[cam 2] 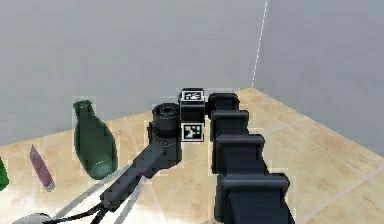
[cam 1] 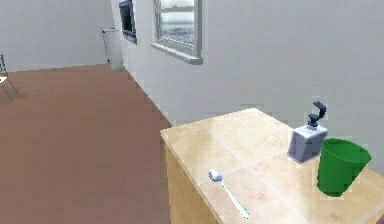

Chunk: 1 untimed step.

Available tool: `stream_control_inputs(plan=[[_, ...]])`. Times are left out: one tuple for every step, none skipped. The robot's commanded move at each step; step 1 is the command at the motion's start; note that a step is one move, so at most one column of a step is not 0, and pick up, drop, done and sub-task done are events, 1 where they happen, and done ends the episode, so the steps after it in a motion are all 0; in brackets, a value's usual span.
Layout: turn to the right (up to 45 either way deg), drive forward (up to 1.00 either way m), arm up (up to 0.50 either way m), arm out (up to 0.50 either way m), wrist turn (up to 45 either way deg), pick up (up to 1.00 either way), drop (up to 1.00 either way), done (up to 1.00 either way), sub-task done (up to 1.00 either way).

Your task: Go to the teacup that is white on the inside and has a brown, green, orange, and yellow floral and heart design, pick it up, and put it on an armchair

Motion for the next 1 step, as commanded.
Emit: stream_control_inputs(plan=[[0.0,0.00,0.00,0.00,-3.0,0.00,0.00,0.00,0.00]])
